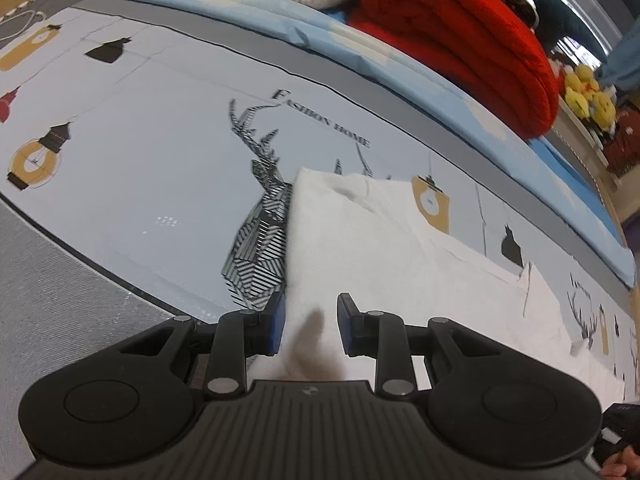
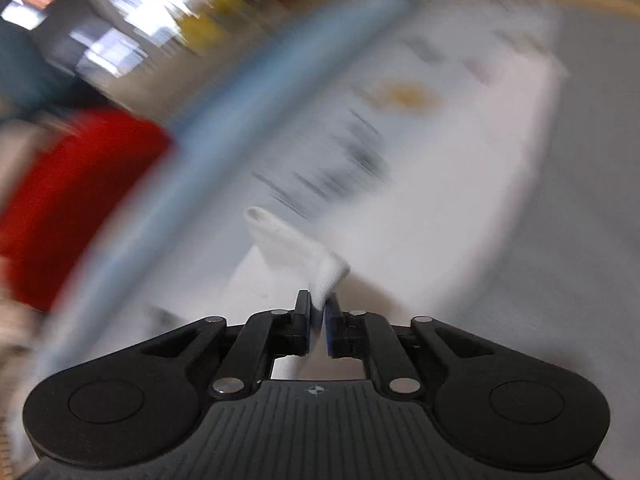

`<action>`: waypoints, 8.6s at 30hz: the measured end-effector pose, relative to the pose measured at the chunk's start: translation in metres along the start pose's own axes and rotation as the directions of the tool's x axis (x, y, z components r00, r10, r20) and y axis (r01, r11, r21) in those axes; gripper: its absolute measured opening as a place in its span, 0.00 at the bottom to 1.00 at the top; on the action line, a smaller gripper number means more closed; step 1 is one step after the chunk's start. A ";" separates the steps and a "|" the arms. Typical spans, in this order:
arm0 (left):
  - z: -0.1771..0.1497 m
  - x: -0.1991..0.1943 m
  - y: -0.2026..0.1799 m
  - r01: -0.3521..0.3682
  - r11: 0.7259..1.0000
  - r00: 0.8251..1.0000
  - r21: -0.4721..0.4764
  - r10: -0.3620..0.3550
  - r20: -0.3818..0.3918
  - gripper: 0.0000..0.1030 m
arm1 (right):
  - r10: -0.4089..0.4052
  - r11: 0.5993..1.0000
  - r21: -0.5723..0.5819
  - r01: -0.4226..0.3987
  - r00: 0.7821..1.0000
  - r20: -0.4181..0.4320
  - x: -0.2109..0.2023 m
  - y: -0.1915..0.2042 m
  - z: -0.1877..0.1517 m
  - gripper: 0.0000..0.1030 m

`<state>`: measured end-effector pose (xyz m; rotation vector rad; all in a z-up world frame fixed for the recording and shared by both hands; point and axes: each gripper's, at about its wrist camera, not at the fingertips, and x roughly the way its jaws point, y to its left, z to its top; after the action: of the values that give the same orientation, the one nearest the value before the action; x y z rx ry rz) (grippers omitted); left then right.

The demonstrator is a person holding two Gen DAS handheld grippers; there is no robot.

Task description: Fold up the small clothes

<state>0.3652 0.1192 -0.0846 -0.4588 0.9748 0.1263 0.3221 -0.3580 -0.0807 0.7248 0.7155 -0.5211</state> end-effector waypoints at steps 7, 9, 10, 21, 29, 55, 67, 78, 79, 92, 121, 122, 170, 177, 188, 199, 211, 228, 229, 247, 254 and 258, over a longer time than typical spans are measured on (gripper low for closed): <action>-0.012 0.005 -0.019 0.046 0.995 0.999 0.091 -0.043 -0.031 0.30 | -0.019 0.997 -0.076 0.033 0.983 0.181 -0.022 0.006 0.004 0.19; -0.017 0.015 -0.016 0.049 0.997 0.996 0.067 -0.044 -0.075 0.30 | 0.088 0.994 -0.073 -0.077 0.984 0.156 -0.020 0.007 0.007 0.19; -0.020 0.021 -0.013 0.036 0.998 0.994 0.048 -0.031 -0.109 0.30 | 0.138 0.989 -0.057 -0.133 0.987 0.080 -0.010 0.006 0.008 0.19; -0.033 0.034 -0.023 0.017 0.994 0.990 0.105 -0.001 -0.144 0.32 | 0.018 0.995 -0.094 -0.025 0.997 -0.079 0.025 -0.013 0.028 0.30; -0.031 0.019 -0.045 0.044 0.983 0.996 0.177 -0.029 -0.088 0.34 | -0.073 0.997 0.030 0.074 0.997 -0.023 0.039 -0.085 0.093 0.31; -0.030 0.006 -0.045 0.066 0.985 0.995 0.157 -0.054 -0.079 0.34 | -0.152 0.971 0.219 0.097 0.956 0.251 0.081 -0.178 0.155 0.05; 0.007 -0.038 0.014 0.046 0.999 0.999 -0.012 -0.046 0.030 0.34 | 0.362 0.780 -0.616 -0.113 0.883 0.298 -0.086 0.093 0.025 0.05; 0.005 -0.030 0.023 0.089 0.994 0.996 -0.063 -0.089 -0.008 0.34 | 0.277 0.730 -0.516 -0.448 0.884 -0.375 -0.052 0.108 -0.125 0.18; 0.004 -0.026 0.021 0.093 0.993 0.995 -0.068 -0.095 -0.016 0.34 | 0.249 0.766 -0.491 -0.415 0.896 -0.368 -0.047 0.108 -0.119 0.22; -0.003 0.031 0.022 0.088 0.973 0.988 -0.213 -0.112 -0.106 0.31 | 0.160 0.914 -0.283 -0.290 0.900 -0.405 0.003 0.078 -0.063 0.25; -0.013 -0.010 0.013 0.101 0.941 0.995 -0.322 -0.089 0.051 0.02 | 0.105 0.943 -0.257 -0.212 0.922 -0.374 0.009 0.073 -0.049 0.25; -0.014 -0.022 0.010 0.095 0.946 0.994 -0.311 -0.072 0.085 0.02 | 0.104 0.944 -0.256 -0.209 0.923 -0.371 0.009 0.071 -0.048 0.25; -0.014 0.014 0.026 0.096 0.973 0.980 -0.211 -0.129 -0.149 0.17 | 0.056 0.998 -0.022 -0.060 0.985 -0.162 -0.012 0.024 -0.021 0.22; 0.018 0.000 0.029 0.035 0.990 0.999 -0.135 -0.033 0.014 0.28 | -0.079 0.995 0.041 0.094 0.955 -0.286 0.022 0.002 -0.024 0.34; 0.019 0.022 0.025 0.054 0.995 0.999 -0.081 -0.054 -0.005 0.02 | 0.063 0.987 -0.135 -0.090 0.979 -0.195 0.014 0.039 -0.018 0.35; 0.020 -0.008 -0.004 -0.086 0.989 0.984 0.117 0.066 0.163 0.10 | -0.019 0.994 -0.112 -0.011 0.963 -0.269 0.042 0.038 -0.019 0.34; 0.011 0.015 0.000 0.073 0.977 0.994 0.199 -0.055 -0.095 0.20 | -0.050 0.988 -0.155 0.001 0.950 -0.309 0.036 0.030 -0.009 0.26; -0.034 -0.155 0.004 0.103 0.952 0.965 0.290 -0.167 0.203 0.41 | 0.216 0.908 -0.372 -0.192 0.976 0.024 -0.138 0.019 0.030 0.39; -0.045 -0.170 0.009 0.108 0.948 0.963 0.300 -0.175 0.206 0.41 | 0.253 0.895 -0.386 -0.224 0.967 0.026 -0.156 0.014 0.029 0.39; -0.225 -0.174 0.119 0.071 0.983 0.982 0.170 -0.039 -0.183 0.23 | 0.018 0.886 -0.432 -0.166 0.945 -0.327 -0.169 -0.149 -0.080 0.38; -0.230 -0.150 0.127 0.038 0.980 0.963 0.193 0.015 -0.268 0.23 | -0.091 0.854 -0.508 -0.117 0.926 -0.365 -0.144 -0.150 -0.101 0.38; -0.234 -0.151 0.123 0.035 0.971 0.965 0.238 0.029 -0.260 0.23 | -0.141 0.820 -0.563 -0.105 0.916 -0.376 -0.132 -0.152 -0.108 0.38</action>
<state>0.0627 0.1439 -0.1108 -0.2565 1.2328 -0.0585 0.0949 -0.3515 -0.1030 0.2444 1.2051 -0.1406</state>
